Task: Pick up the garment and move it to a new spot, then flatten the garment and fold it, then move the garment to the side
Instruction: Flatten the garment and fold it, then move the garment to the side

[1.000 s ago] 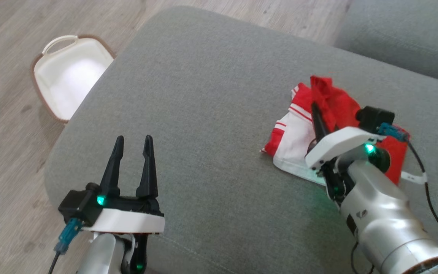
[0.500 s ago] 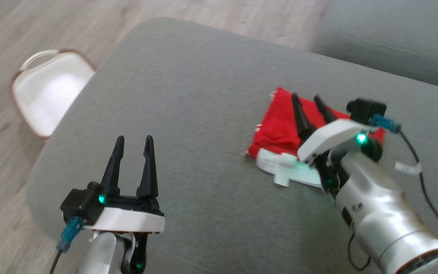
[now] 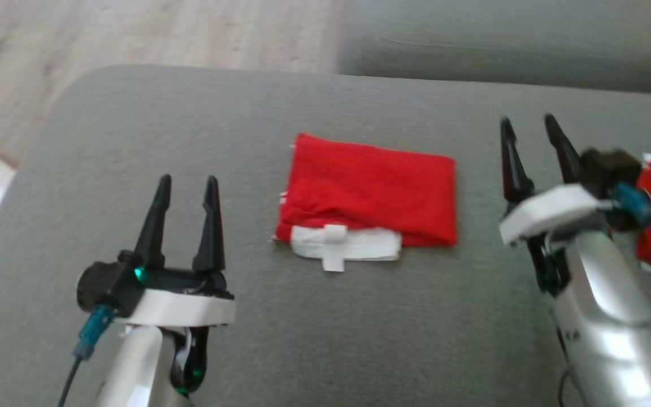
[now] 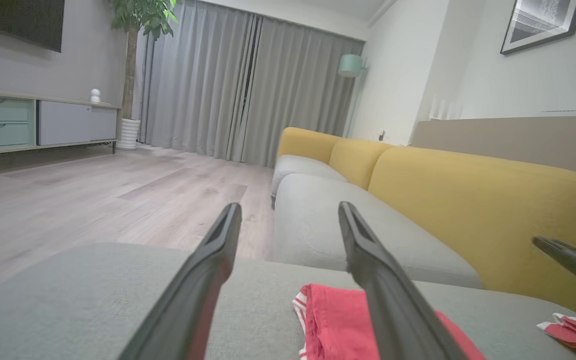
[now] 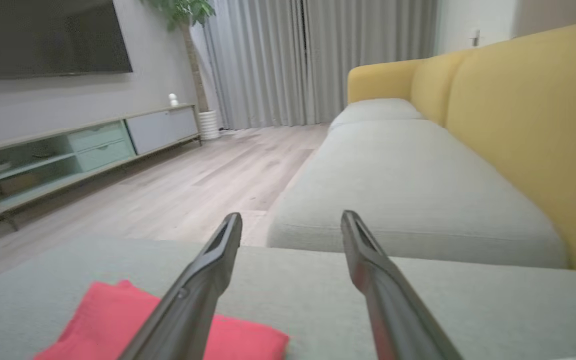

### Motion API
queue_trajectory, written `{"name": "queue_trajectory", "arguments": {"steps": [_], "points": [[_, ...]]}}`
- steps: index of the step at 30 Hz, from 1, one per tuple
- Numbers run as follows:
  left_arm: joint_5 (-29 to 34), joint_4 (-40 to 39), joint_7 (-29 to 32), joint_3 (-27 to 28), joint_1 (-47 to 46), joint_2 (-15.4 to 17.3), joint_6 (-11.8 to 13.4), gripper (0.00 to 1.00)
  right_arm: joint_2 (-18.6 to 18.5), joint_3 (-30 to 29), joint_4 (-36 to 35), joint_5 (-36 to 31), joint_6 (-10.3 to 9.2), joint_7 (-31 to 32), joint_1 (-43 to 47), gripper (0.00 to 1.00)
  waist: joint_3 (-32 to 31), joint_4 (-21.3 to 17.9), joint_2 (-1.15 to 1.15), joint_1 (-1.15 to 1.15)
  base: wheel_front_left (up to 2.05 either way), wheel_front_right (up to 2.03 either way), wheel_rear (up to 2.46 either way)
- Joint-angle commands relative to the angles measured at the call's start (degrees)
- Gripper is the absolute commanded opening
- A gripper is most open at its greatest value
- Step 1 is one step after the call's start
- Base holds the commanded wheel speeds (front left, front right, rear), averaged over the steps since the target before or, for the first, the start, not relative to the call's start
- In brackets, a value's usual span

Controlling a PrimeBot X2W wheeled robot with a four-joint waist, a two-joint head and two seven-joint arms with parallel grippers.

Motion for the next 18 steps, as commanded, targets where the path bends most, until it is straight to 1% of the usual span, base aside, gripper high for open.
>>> {"name": "queue_trajectory", "arguments": {"steps": [1, 5, 7, 10, 14, 18], "points": [[0.43, -1.98, -0.29, 2.74, -2.72, 0.41, -0.33, 1.00, 0.72, -0.26, -5.05, -2.84, 0.39, -0.36, 1.34, 1.00, 0.46, -3.31, 0.00, 0.00, 0.00, 0.00, 0.00], [0.80, -2.00, -0.29, 4.39, -2.42, 0.41, -0.38, 1.00, 1.54, -3.10, -11.49, -6.71, 0.39, -0.36, 7.17, 1.00, 0.36, -5.44, 0.00, 0.00, 0.00, 0.00, 0.00], [1.13, -2.21, -0.29, 4.70, -1.92, 0.41, -0.48, 1.00, 2.03, -4.54, -13.98, -6.98, 0.39, -0.36, 9.76, 1.00, 0.31, -6.16, 0.00, 0.00, 0.00, 0.00, 0.00], [1.18, -2.96, -0.29, 5.12, -0.75, 0.41, -0.59, 1.00, 2.39, -5.03, -17.11, -7.93, 0.39, -0.36, 12.87, 1.00, 0.55, -7.04, 0.00, 0.00, 0.00, 0.00, 0.00], [0.93, -3.58, -0.29, 5.35, 0.08, 0.41, -0.50, 1.00, 2.50, -5.98, -19.15, -7.43, 0.39, -0.35, 14.83, 1.00, 1.13, -6.99, 0.00, 0.00, 0.00, 0.00, 0.00], [0.88, -3.82, -0.29, 5.02, -0.13, 0.40, -0.53, 1.00, 2.51, -6.29, -20.15, -7.22, 0.39, 0.08, 14.64, 1.00, 1.75, -6.51, 0.00, 0.00, 0.00, 0.00, 0.00]]}}
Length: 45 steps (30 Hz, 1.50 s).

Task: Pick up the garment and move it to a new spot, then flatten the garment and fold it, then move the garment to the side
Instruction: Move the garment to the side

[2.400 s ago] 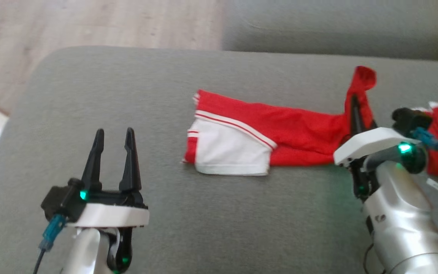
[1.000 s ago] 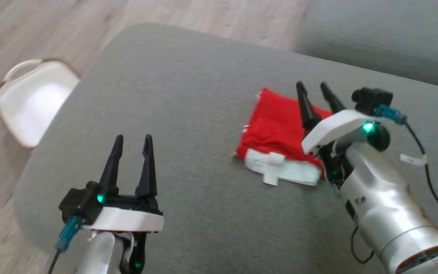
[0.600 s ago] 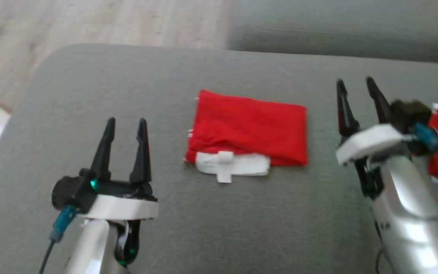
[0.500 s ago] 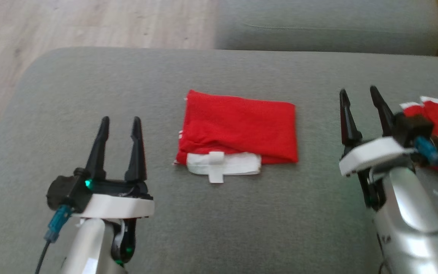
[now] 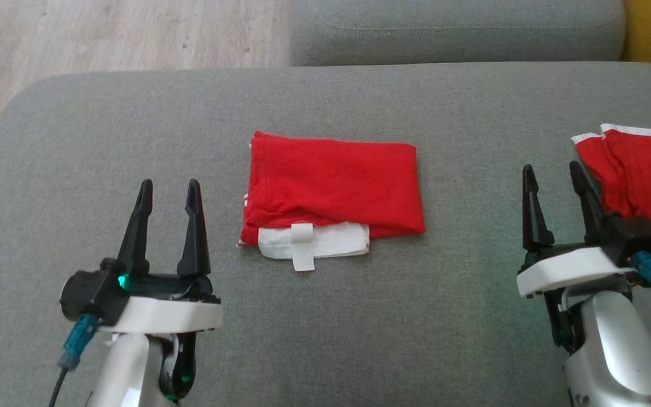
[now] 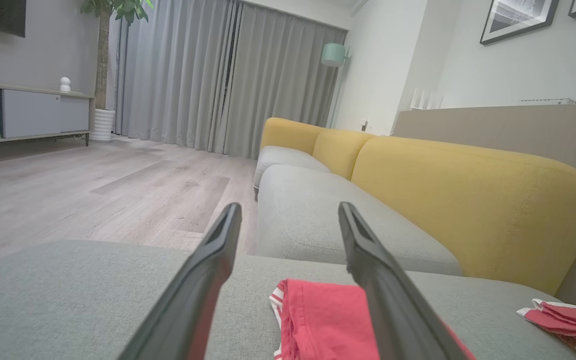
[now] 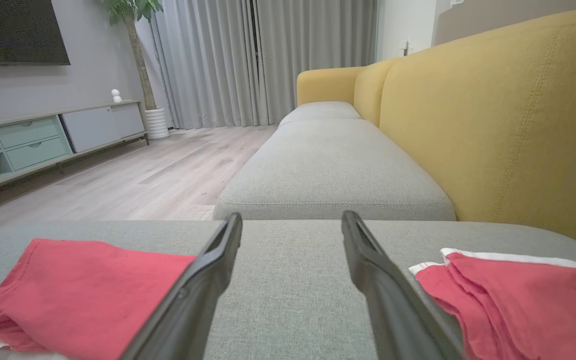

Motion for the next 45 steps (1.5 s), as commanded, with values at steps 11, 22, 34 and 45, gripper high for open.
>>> {"name": "queue_trajectory", "arguments": {"steps": [11, 22, 34, 45], "points": [[-0.75, -1.55, -0.28, -0.99, -3.40, 0.44, -0.29, 1.00, 0.33, 6.10, 1.35, 3.11, 0.39, 8.23, -6.47, 1.00, 3.68, 3.86, 0.00, 0.00, 0.00, 0.00, 0.00], [-1.83, -0.77, -0.28, -3.58, -4.17, 0.44, -0.24, 1.00, 0.33, 12.61, 14.98, 11.98, 0.39, 16.73, -11.86, 1.00, 5.18, 7.93, 0.00, 0.00, 0.00, 0.00, 0.00], [-1.81, -0.53, -0.28, -4.20, -4.48, 0.43, -0.02, 1.00, 0.33, 19.02, 25.82, 17.10, 0.39, 16.44, -16.25, 0.20, 5.96, 9.14, 0.00, 0.00, 0.00, 0.00, 0.00], [-1.54, -0.54, -0.28, -2.84, -4.51, 0.43, -0.13, 1.00, 0.32, 20.63, 27.56, 4.53, 0.39, 7.00, -21.35, 0.00, 3.85, 4.29, 0.00, 0.00, 0.00, 0.00, 0.00]]}}
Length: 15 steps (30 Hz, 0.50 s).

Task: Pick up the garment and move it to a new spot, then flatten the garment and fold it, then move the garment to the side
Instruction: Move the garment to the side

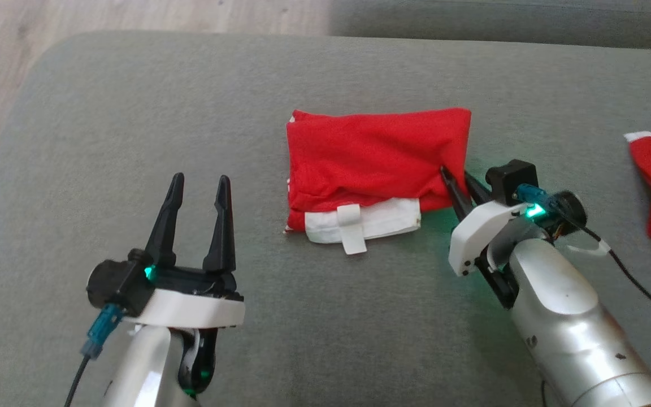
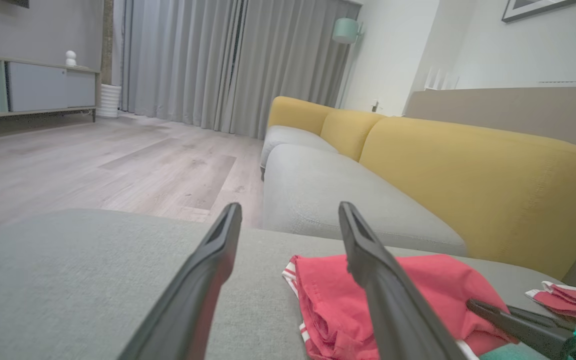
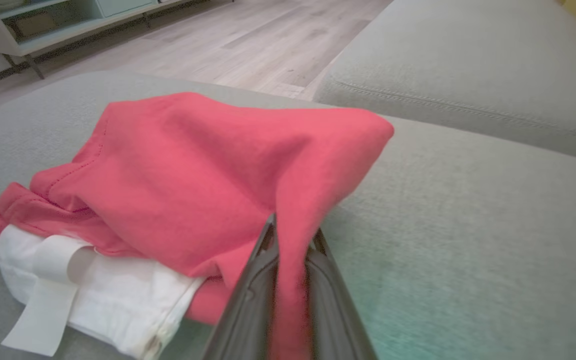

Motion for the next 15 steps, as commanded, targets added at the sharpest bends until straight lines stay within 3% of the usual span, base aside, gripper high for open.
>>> {"name": "queue_trajectory", "arguments": {"steps": [1, 7, 15], "points": [[0.33, -1.87, -0.29, 1.95, -2.61, 0.42, -0.17, 1.00, 0.43, 0.52, -1.78, -2.01, 0.39, -1.29, -2.03, 0.00, -1.03, -1.92, 0.00, 0.00, 0.00, 0.00, 0.00], [1.58, -2.32, -0.29, 0.86, -3.35, 0.42, -0.47, 1.00, -3.99, 1.01, -5.82, -7.73, 0.39, -1.72, -2.02, 0.00, -2.05, -7.64, 0.00, 0.00, 0.00, 0.00, 0.00], [2.26, -3.96, -0.29, -1.80, -5.80, 0.42, -0.69, 1.00, -15.85, 3.16, -16.88, -9.41, 0.39, 2.26, -2.90, 0.00, 0.06, -17.46, 0.00, 0.00, 0.00, 0.00, 0.00]]}}
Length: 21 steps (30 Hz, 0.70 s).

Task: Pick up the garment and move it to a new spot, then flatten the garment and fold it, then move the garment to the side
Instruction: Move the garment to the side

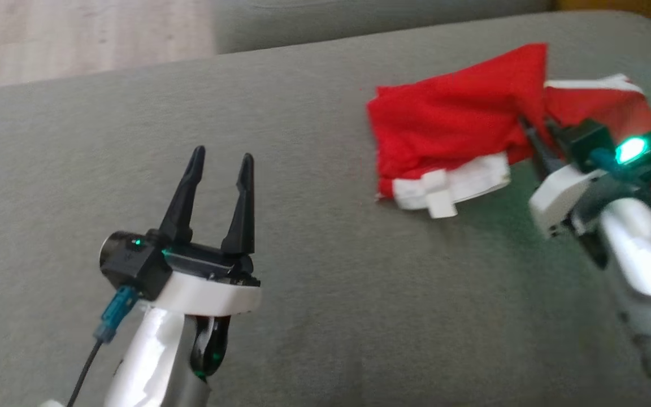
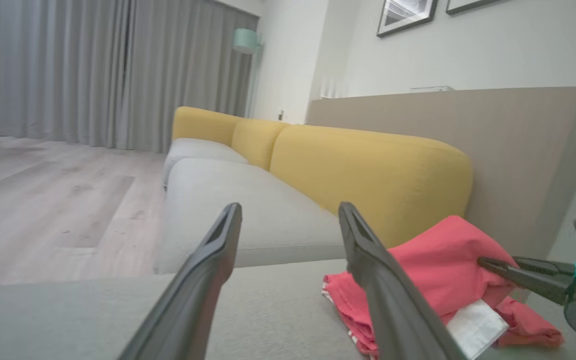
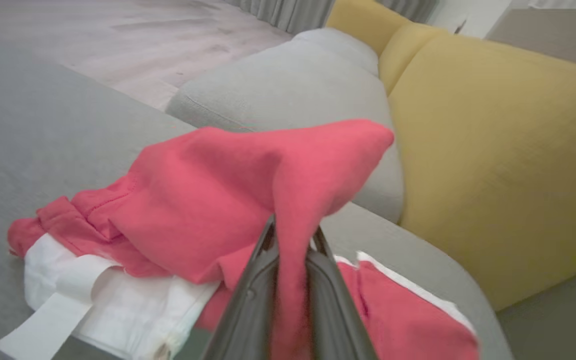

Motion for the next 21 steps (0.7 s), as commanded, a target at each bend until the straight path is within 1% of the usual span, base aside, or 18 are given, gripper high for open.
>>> {"name": "queue_trajectory", "arguments": {"steps": [1, 7, 10, 13, 16, 21], "points": [[0.65, -1.96, -0.28, 1.00, -2.87, 0.43, -0.18, 1.00, -2.02, 0.84, -2.98, 0.12, 0.39, 0.55, -2.29, 0.00, 1.83, -3.87, 0.00, 0.00, 0.00, 0.00, 0.00], [1.52, -1.42, -0.28, 0.43, -4.63, 0.43, -0.27, 1.00, -8.32, 1.50, -6.30, 1.75, 0.39, 3.28, -3.91, 0.00, 4.84, -7.02, 0.00, 0.00, 0.00, 0.00, 0.00], [1.88, -1.20, -0.28, 0.34, -5.33, 0.43, -0.31, 1.00, -11.18, 0.95, -6.37, 2.41, 0.39, 4.37, -4.51, 0.00, 6.19, -7.49, 0.00, 0.00, 0.00, 0.00, 0.00], [2.07, -0.97, -0.28, 0.27, -5.95, 0.43, -0.34, 1.00, -13.38, -0.13, -4.87, 2.94, 0.39, 5.21, -4.90, 0.00, 7.55, -7.48, 0.00, 0.00, 0.00, 0.00, 0.00], [2.20, -0.79, -0.28, 0.00, -6.75, 0.43, -0.36, 1.00, -14.84, -2.30, -2.49, 2.98, 0.39, 5.68, -5.18, 0.00, 8.86, -6.93, 0.00, 0.00, 0.00, 0.00, 0.00], [2.06, -0.88, -0.28, 0.07, -7.78, 0.58, -0.38, 1.00, -14.45, -7.12, 0.91, 2.05, 0.39, 5.99, -4.75, 0.00, 10.57, -6.01, 0.00, 0.00, 0.00, 0.00, 0.00]]}}
